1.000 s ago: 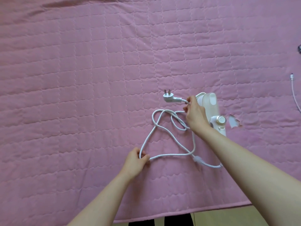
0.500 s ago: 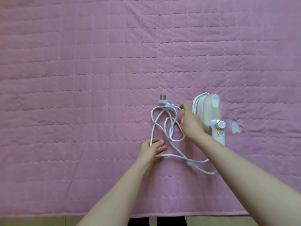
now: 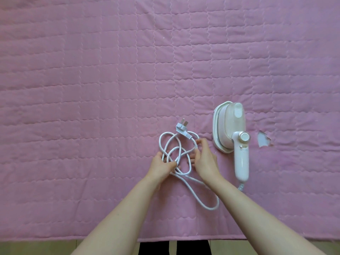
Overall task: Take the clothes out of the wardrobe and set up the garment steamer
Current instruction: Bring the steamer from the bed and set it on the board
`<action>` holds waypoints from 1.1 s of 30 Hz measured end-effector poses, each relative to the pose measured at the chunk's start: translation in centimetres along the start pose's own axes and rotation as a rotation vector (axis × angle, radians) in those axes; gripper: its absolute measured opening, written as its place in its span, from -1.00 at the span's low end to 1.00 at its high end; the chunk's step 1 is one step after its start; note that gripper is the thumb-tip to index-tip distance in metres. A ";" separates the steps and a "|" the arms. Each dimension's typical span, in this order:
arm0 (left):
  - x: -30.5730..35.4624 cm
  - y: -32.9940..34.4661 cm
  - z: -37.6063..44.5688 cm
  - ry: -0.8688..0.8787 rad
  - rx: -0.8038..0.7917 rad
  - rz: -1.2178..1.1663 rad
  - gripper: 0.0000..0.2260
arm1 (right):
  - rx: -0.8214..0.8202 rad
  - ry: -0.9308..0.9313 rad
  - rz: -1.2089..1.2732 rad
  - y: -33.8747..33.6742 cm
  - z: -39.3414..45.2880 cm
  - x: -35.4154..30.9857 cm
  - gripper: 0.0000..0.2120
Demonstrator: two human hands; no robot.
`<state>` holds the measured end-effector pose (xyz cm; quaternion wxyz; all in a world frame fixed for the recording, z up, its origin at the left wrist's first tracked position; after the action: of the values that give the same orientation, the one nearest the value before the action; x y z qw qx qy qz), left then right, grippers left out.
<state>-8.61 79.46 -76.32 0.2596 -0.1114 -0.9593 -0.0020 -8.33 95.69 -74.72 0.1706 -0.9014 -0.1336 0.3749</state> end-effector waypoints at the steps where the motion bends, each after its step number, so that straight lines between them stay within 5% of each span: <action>1: 0.0 0.1 -0.3 0.005 -0.017 0.050 -0.71 | 0.016 -0.014 -0.019 -0.3 0.2 -0.2 -0.84; 12: 0.3 1.3 -1.5 0.074 -0.196 0.309 -0.55 | 0.036 -0.036 -0.321 -3.4 1.6 -2.6 -0.87; 16: 0.4 2.0 -1.9 0.081 -0.252 0.400 -0.55 | -0.037 0.013 -0.112 -2.2 1.9 -2.9 -0.91; 21: 0.8 2.0 -1.3 0.025 -0.232 0.240 -0.74 | -0.114 0.104 0.180 -1.2 2.6 -2.2 -0.96; 29: 2.1 2.9 0.0 0.021 0.093 0.491 -0.54 | -0.155 0.118 0.149 -1.0 2.6 -2.3 -0.89; 33: 2.6 3.3 -0.1 0.017 0.178 0.611 -0.67 | -0.102 0.080 0.039 -1.8 3.0 -2.5 -0.82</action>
<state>-10.08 83.18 -75.09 0.2648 -0.3713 -0.8756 0.1589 -12.41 96.99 -74.39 0.1223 -0.9256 -0.1281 0.3344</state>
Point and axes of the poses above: each hand's wrist, its own z-axis towards the middle knuckle, its own y-axis out of the palm, x = y × z, the point moved 6 cm from there along z, towards the middle knuckle, and after that the axes turned 4 degrees about -x, right-handed, at the moved point
